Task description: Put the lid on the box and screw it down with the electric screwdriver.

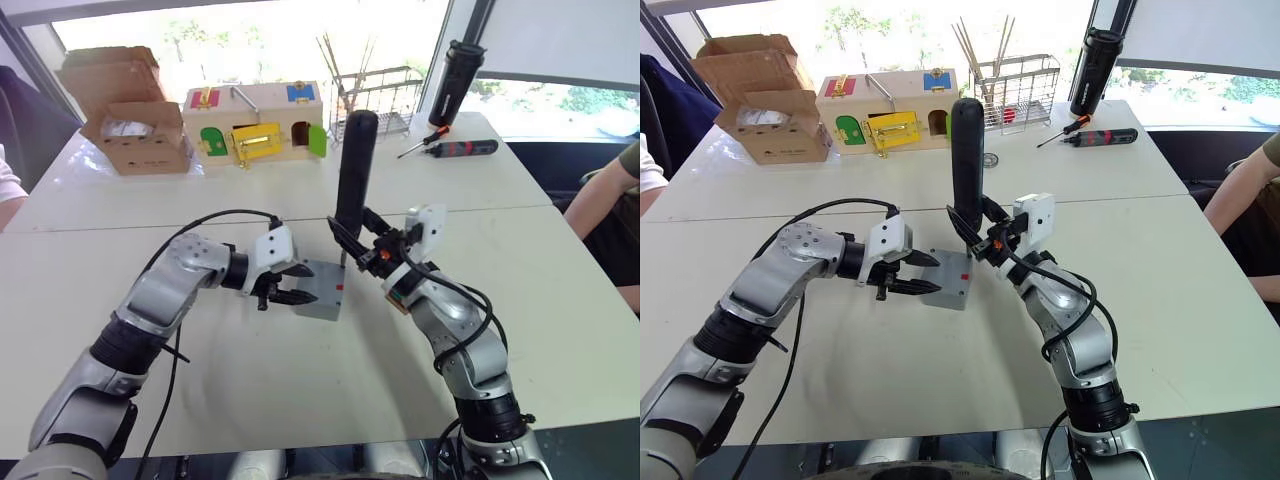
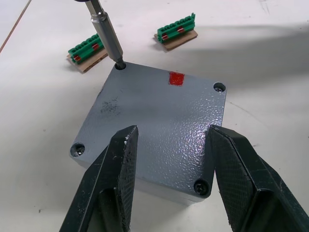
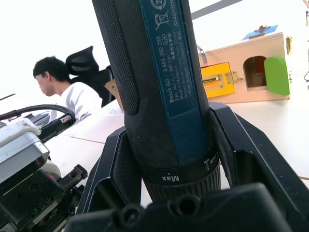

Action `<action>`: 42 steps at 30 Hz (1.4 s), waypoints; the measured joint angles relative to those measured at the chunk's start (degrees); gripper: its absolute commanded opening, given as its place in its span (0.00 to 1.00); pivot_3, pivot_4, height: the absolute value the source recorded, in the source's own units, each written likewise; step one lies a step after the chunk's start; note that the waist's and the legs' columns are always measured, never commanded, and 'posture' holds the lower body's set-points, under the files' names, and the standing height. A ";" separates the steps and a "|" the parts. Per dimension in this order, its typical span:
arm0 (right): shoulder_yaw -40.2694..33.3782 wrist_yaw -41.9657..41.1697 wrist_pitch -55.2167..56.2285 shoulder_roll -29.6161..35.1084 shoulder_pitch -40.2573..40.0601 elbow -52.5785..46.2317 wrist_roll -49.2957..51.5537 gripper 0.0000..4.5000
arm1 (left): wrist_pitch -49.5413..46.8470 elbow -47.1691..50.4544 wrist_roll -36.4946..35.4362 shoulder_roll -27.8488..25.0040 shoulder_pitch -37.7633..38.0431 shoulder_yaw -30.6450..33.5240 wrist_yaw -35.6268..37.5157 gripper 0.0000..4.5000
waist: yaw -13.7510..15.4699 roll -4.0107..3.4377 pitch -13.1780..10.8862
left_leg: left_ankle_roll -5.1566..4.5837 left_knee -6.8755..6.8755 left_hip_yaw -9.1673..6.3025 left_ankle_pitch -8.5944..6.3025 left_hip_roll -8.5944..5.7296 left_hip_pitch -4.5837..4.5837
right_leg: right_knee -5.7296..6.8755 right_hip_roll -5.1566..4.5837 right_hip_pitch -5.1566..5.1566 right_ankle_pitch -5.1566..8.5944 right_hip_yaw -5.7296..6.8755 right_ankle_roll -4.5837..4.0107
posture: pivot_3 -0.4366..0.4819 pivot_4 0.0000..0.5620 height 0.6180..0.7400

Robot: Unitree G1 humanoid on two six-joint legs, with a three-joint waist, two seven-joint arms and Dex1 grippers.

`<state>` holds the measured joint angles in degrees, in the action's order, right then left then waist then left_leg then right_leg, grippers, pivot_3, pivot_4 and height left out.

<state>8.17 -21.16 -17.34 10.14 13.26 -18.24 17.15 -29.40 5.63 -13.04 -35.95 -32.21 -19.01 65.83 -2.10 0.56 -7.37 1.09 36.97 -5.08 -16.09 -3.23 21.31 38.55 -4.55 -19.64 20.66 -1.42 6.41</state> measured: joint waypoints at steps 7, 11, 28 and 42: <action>0.43 0.93 1.33 0.00 -0.76 0.11 -1.01 0.40 | 0.20 -0.28 0.32 0.12 0.00 -0.05 -0.04 0.52 | 0.31 -0.02 0.20 | -0.06 -0.09 -0.09 -0.05 0.00 -0.09 | -0.37 -0.01 0.27 0.00 0.08 0.00 | 0.48 0.27 1.00; 0.44 1.55 2.15 0.01 -1.48 0.11 -1.40 0.40 | 0.32 -0.28 0.70 0.31 0.00 -0.32 -0.21 0.52 | 1.01 0.00 0.35 | -0.07 -0.10 -0.09 -0.06 0.00 -0.12 | -0.40 -0.02 0.31 0.00 0.07 0.00 | 0.48 0.27 1.00; -0.63 3.02 5.87 -1.89 -4.68 -0.45 -2.15 0.40 | 2.79 -2.46 2.52 2.94 -1.35 -1.69 -1.24 0.52 | 1.43 -0.06 0.54 | -0.08 -0.15 -0.09 -0.08 -0.01 -0.07 | -0.56 -0.10 0.33 0.00 0.07 -0.01 | 0.48 0.27 1.00; 0.91 5.82 5.93 -2.27 -5.66 -1.13 -5.00 0.40 | 4.78 -3.82 3.56 3.74 -1.78 -2.57 -1.44 0.52 | 1.47 0.03 0.79 | -0.07 -0.48 -0.09 -0.08 -0.01 -0.17 | -0.74 -0.15 0.37 0.00 0.06 -0.04 | 0.48 0.27 1.00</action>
<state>9.08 -15.33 -11.41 7.86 7.60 -19.37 12.16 -24.63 1.81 -9.47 -32.20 -33.98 -21.58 64.39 -0.63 0.59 -6.58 1.01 36.49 -5.17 -16.17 -3.24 21.14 37.81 -4.70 -19.28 20.67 -1.36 6.37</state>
